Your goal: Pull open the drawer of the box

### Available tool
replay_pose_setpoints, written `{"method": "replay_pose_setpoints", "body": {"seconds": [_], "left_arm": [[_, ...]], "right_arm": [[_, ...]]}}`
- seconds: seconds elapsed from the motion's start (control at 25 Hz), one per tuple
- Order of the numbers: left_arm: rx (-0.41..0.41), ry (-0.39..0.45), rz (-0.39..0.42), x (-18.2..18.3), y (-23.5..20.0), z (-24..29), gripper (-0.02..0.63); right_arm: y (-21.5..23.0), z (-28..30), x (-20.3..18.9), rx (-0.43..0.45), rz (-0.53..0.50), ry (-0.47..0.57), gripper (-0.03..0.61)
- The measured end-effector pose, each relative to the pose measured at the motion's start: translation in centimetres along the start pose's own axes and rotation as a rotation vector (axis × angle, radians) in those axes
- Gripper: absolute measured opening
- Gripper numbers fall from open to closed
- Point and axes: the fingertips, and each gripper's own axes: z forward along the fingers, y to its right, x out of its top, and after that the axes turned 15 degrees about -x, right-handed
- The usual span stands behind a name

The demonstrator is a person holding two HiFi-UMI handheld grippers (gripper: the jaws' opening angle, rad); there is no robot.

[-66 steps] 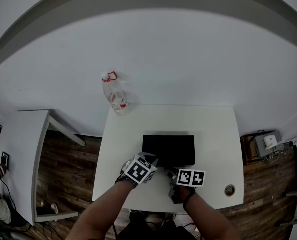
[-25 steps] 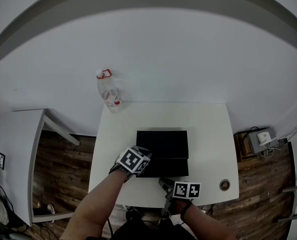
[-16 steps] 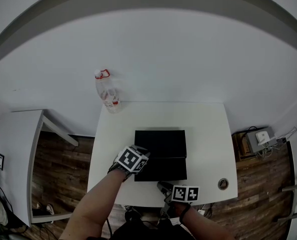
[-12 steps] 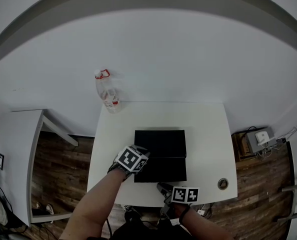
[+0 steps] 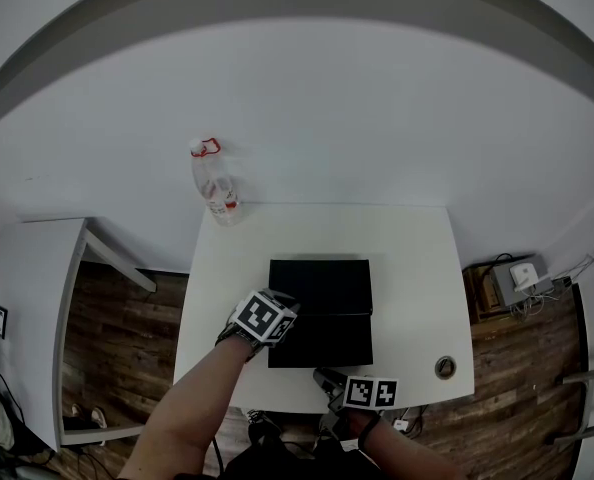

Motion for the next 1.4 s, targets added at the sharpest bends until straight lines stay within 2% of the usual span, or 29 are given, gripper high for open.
{"method": "replay_pose_setpoints", "body": {"seconds": [0.32, 0.48, 0.6, 0.72, 0.88, 1.08, 1.2, 1.4], "left_arm": [[0.042, 0.041, 0.013, 0.1, 0.1, -0.7, 0.006], [0.028, 0.148, -0.031, 0.1, 0.4, -2.0, 0.006], [0.008, 0.244, -0.047, 0.4, 1.6, -3.8, 0.006], [-0.049, 0.327, -0.095, -0.7, 3.9, -5.5, 0.006], [-0.196, 0.442, -0.206, -3.0, 8.8, -7.0, 0.006], [-0.394, 0.564, -0.304, -5.1, 16.6, -8.7, 0.006], [-0.447, 0.638, -0.349, -5.6, 19.9, -9.4, 0.006], [-0.463, 0.721, -0.411, -6.2, 22.1, -9.6, 0.006]], "right_arm": [[0.1, -1.3, -0.6, 0.031, 0.022, -0.005, 0.083], [0.1, -4.0, -1.5, 0.093, 0.042, -0.008, 0.070], [0.4, -6.4, -2.1, 0.137, 0.049, -0.003, 0.006], [0.5, -8.8, -1.3, 0.183, 0.064, 0.039, 0.005], [-0.4, -12.5, 1.1, 0.248, 0.074, 0.130, 0.005], [-3.5, -17.3, 3.3, 0.328, -0.035, 0.224, 0.005], [-5.8, -19.5, 3.5, 0.372, -0.094, 0.242, 0.005], [-8.2, -21.4, 3.1, 0.406, -0.152, 0.244, 0.005]]}}
